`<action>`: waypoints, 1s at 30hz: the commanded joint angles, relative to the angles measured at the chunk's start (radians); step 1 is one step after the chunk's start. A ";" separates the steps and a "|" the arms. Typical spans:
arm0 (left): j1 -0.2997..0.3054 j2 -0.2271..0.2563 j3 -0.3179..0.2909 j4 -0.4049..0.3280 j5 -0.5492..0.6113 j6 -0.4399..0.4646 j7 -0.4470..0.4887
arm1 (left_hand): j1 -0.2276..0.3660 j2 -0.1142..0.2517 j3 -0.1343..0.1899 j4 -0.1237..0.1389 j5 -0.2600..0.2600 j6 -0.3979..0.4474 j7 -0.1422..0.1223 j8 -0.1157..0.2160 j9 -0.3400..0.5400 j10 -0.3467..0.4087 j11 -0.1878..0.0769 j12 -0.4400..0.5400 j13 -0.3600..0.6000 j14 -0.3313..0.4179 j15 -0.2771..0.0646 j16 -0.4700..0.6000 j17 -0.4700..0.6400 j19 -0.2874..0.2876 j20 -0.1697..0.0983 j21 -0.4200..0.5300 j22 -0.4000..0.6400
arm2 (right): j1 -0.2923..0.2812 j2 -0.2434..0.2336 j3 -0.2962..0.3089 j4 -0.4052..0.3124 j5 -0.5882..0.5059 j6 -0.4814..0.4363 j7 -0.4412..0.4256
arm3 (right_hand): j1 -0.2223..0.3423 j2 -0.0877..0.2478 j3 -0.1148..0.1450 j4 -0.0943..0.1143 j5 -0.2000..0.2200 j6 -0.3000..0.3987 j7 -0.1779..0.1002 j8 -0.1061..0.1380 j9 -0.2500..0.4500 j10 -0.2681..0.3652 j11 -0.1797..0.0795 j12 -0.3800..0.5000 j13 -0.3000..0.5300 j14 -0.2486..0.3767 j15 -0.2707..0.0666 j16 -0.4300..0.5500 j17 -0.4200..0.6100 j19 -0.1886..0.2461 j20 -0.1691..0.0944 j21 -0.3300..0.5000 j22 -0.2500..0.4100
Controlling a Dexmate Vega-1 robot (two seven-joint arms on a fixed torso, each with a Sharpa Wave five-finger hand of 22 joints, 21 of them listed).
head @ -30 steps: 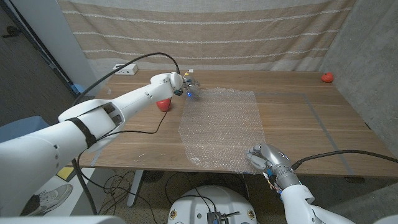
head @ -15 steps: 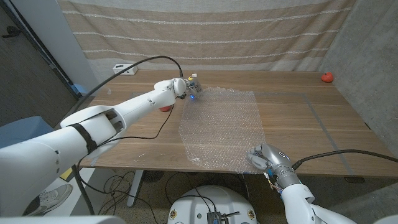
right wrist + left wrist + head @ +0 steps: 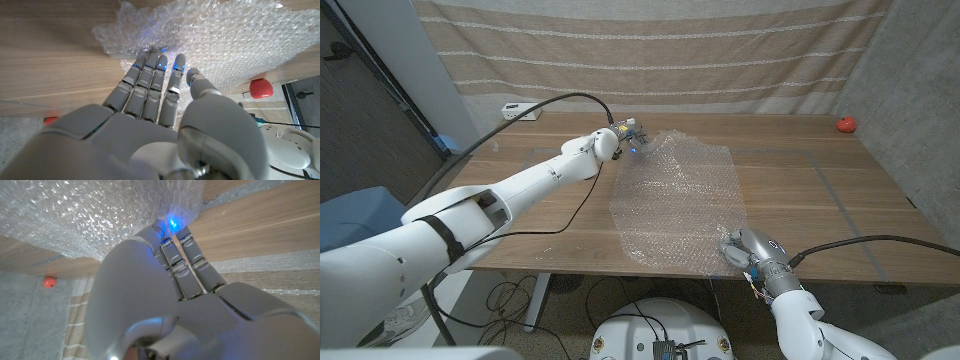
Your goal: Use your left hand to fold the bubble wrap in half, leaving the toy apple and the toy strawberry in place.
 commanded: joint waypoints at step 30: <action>0.198 0.188 -0.127 -0.404 0.382 -0.323 0.228 | -0.036 -0.012 -0.042 -0.002 0.003 0.137 -0.049 0.009 -0.007 0.097 -0.025 0.001 0.005 0.134 -0.091 0.004 0.001 -0.006 -0.087 0.044 0.001 | 0.056 -0.003 -0.014 0.040 0.067 -0.009 -0.015 | -0.007 0.011 0.008 0.003 0.002 0.011 -0.002 -0.019 0.000 0.010 0.000 -0.013 0.001 0.011 0.002 -0.001 0.001 0.004 0.000 0.000 0.003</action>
